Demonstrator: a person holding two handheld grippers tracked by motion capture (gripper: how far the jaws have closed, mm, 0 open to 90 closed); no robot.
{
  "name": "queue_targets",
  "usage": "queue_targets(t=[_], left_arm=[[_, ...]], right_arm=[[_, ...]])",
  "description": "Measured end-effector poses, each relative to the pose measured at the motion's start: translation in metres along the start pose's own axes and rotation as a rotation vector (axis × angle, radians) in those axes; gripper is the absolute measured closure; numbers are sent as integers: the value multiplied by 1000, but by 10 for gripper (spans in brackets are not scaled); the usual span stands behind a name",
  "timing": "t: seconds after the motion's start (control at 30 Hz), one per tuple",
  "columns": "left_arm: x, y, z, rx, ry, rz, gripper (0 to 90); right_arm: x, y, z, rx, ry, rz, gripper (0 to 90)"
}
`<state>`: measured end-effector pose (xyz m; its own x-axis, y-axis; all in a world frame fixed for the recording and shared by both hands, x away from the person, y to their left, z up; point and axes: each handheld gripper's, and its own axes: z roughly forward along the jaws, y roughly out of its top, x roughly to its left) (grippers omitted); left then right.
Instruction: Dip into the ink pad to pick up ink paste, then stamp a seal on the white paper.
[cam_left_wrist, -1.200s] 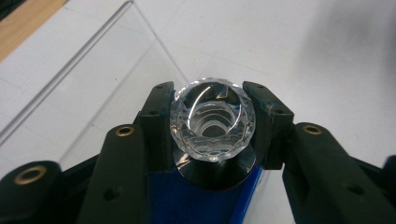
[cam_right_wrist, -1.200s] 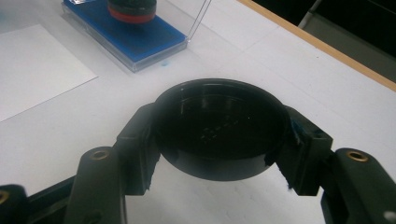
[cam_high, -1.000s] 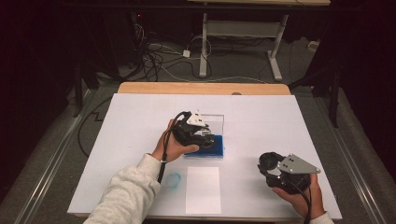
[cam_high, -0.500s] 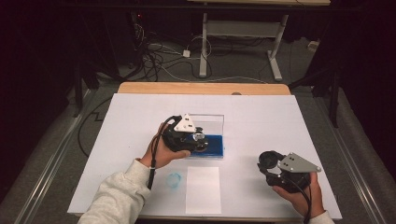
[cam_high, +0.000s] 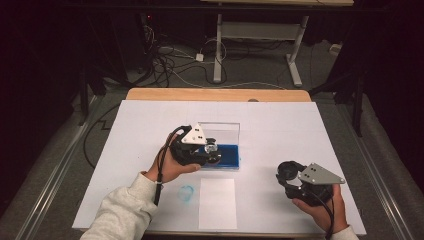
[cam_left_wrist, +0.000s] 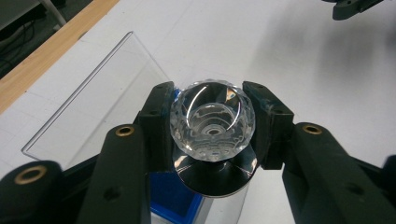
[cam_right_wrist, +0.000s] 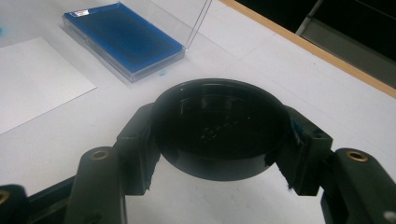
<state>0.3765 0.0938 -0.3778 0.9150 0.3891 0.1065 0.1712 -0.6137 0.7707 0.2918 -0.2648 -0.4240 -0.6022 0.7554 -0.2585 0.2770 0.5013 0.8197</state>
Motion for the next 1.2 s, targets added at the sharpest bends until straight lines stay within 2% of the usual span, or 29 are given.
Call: queue_targets(t=[0.43, 0.6, 0.83, 1.2], left_arm=[[-8, -1, -11, -6, -17, 13, 551], [-15, -1, -15, -1, -28, 31, 551], [-23, -1, -21, -20, -41, 42, 551], [-38, -3, -19, 1, -69, 71, 551]], right_arm=[[1, 2, 2, 1, 2, -6, 382], [1, 2, 1, 0, 3, -8, 382], [1, 2, 1, 1, 3, -7, 382], [1, -2, -1, 7, 1, -7, 382]])
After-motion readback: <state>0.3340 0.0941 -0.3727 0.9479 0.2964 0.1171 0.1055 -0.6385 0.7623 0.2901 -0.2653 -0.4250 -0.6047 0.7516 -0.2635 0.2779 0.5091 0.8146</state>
